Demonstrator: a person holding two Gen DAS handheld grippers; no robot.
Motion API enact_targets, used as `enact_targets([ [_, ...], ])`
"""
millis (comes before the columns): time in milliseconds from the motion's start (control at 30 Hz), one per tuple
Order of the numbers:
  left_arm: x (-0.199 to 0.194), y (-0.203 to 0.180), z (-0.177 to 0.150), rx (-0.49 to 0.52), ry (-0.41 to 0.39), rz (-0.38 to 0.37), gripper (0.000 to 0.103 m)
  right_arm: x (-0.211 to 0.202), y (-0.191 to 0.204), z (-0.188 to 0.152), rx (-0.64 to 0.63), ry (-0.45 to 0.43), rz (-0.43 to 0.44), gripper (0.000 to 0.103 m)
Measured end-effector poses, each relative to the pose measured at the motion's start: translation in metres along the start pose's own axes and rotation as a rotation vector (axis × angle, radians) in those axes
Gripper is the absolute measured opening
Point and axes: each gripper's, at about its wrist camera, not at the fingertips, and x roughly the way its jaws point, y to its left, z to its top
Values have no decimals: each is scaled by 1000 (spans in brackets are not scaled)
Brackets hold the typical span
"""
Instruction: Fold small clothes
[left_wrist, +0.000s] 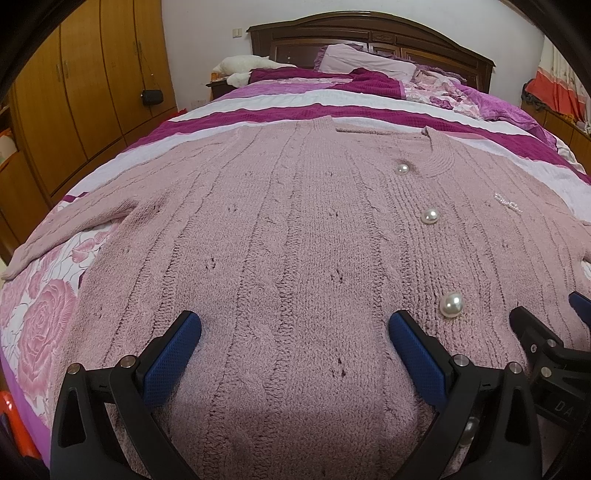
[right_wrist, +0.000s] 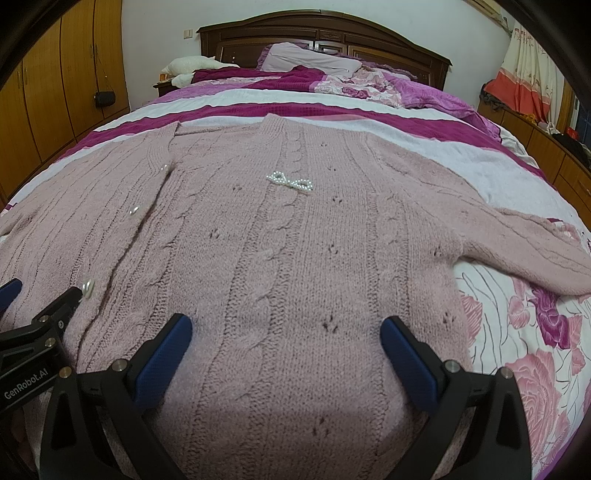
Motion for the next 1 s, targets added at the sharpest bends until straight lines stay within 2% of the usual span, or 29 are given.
enact_targets([
  [300,-1,0,0,0,-1,-3,84,0,0,0,0,0,0,103],
  [400,-3,8,-2,-26,-11,-52,83,0,0,0,0,-1,0,103],
  [467,-9,24,-1,-101,-27,-129,81,1,1,0,-2,1,-3,103],
  [567,-15,62,11,-222,10,-198,67,1,2,-1,-8,0,-13,103],
  [633,-15,107,20,-391,39,-179,63,1,2,1,-13,5,-18,103],
  [733,-15,178,26,-611,65,-219,62,2,8,5,-33,0,-31,103],
  [767,-16,199,26,-650,59,-198,62,2,9,6,-38,-2,-32,103],
  [800,-18,234,23,-704,38,-121,62,2,7,4,-34,-4,-27,103],
  [900,-20,324,6,-876,-16,26,61,4,6,5,-24,-1,-16,103],
  [1000,-18,387,-16,-997,-64,168,60,4,6,5,-25,-2,-17,103],
])
